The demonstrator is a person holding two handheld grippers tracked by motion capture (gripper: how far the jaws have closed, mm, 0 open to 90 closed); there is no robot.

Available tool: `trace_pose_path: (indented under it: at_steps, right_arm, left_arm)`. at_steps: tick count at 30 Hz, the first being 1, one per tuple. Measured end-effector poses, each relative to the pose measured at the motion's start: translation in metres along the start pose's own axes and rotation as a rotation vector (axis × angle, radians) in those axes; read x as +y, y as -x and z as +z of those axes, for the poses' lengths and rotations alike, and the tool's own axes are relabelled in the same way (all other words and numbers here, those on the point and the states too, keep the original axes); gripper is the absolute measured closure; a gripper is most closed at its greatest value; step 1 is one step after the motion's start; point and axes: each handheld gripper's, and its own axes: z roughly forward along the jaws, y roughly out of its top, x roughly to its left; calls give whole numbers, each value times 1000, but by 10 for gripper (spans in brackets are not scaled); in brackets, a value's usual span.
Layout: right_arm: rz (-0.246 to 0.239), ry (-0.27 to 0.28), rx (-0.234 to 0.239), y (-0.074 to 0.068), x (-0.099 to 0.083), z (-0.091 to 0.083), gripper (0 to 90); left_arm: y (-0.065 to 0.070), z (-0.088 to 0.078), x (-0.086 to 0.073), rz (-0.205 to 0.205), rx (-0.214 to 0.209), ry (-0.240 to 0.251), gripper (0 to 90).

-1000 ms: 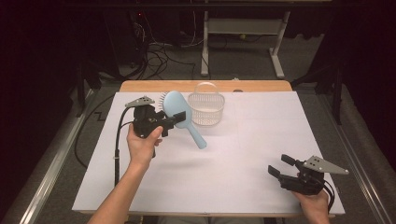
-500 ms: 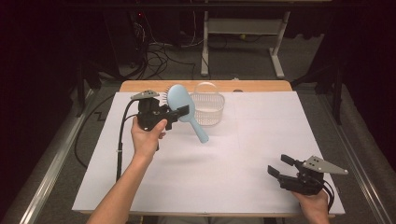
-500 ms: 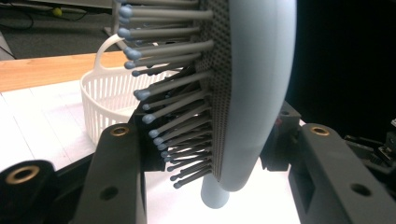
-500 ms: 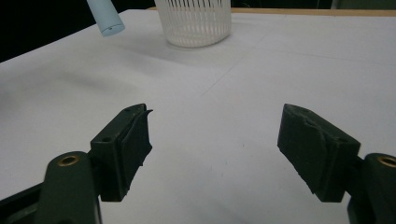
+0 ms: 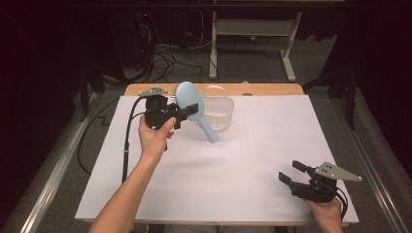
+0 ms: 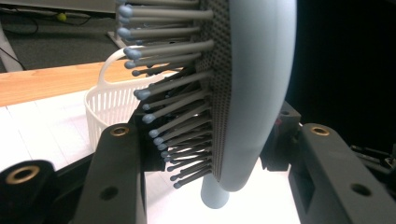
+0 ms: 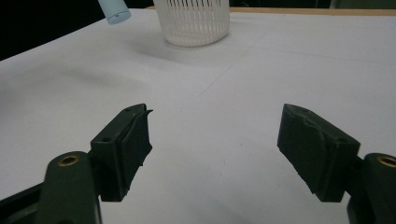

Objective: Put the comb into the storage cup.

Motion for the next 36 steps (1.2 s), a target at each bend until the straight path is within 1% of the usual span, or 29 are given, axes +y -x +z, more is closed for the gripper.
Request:
trace_pose_path:
  at_steps: [2, 9, 14, 25, 27, 30, 33, 36]
  right_arm:
    - [0, 0, 0, 0, 0, 0, 258]
    - [2, 2, 1, 1, 0, 0, 258]
    - [8, 7, -2, 2, 0, -2, 258]
    - [14, 11, 0, 3, 0, -3, 258]
    - [11, 12, -2, 4, 0, -3, 258]
    - [12, 13, 0, 4, 0, -3, 259]
    - [12, 15, 4, 4, 0, -3, 260]
    - [11, 16, 7, 3, 0, -3, 260]
  left_arm:
    - [0, 1, 3, 5, 5, -5, 532]
    - [-2, 5, 12, -6, 2, 5, 532]
    - [-2, 9, 17, -1, 10, -2, 532]
    - [-2, 22, 32, 6, 25, 4, 532]
    - [-3, 23, 35, -1, 23, 10, 532]
    - [-5, 26, 38, -29, 11, 20, 532]
    - [-6, 28, 41, -27, 28, 21, 532]
    - [-7, 31, 44, -26, 37, 21, 532]
